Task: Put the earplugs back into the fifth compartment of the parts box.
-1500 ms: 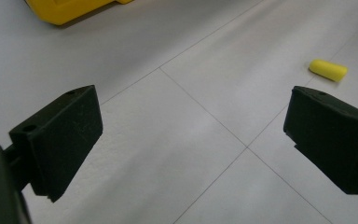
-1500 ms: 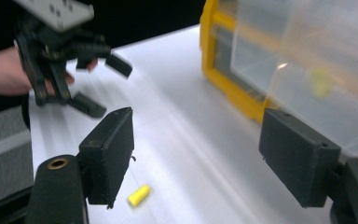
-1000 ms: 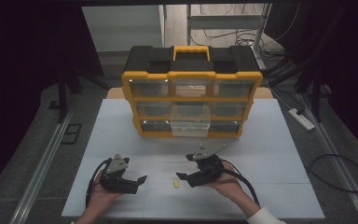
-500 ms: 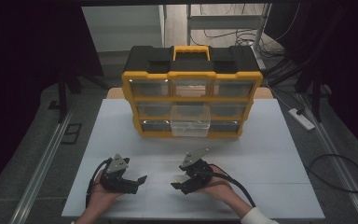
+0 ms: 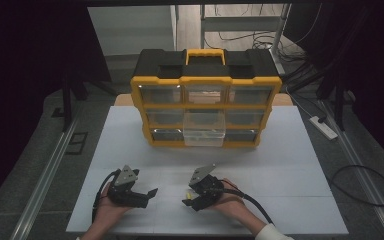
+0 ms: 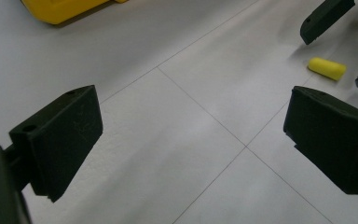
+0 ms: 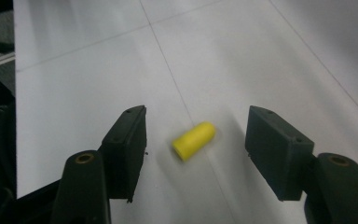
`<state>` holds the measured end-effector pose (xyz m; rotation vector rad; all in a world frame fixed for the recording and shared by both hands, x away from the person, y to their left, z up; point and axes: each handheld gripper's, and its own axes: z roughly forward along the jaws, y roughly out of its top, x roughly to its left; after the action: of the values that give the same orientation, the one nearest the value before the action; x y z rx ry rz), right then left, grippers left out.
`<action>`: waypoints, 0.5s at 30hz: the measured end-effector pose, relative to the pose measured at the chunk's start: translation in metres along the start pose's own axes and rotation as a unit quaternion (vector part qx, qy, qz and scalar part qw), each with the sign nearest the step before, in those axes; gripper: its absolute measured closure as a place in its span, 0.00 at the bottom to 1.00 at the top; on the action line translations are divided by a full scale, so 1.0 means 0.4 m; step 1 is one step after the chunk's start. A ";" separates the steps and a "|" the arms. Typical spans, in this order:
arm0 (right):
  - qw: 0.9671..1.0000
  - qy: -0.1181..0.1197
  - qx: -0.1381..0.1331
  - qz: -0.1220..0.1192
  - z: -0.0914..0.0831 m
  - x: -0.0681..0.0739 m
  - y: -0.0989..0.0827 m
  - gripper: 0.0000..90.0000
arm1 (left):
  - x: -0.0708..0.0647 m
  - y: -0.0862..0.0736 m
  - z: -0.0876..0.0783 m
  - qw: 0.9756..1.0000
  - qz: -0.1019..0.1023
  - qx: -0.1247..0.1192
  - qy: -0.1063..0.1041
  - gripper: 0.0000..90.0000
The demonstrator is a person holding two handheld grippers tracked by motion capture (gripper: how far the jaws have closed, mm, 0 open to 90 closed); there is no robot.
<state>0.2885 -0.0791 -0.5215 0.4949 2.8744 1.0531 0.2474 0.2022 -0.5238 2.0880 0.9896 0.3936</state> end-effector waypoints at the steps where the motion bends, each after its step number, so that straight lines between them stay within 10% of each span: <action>1: 1.000 -0.002 0.002 -0.005 0.002 0.002 0.000 0.45 | 0.000 0.000 0.000 1.000 0.000 0.001 0.000 0.05; 15: 1.000 -0.010 0.012 -0.025 0.006 0.011 -0.002 0.80 | 0.000 0.000 0.000 1.000 0.001 0.000 -0.001 0.05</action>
<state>0.2846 -0.0767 -0.5235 0.4291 2.8691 1.0003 0.2474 0.2024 -0.5238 2.0891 0.9865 0.3925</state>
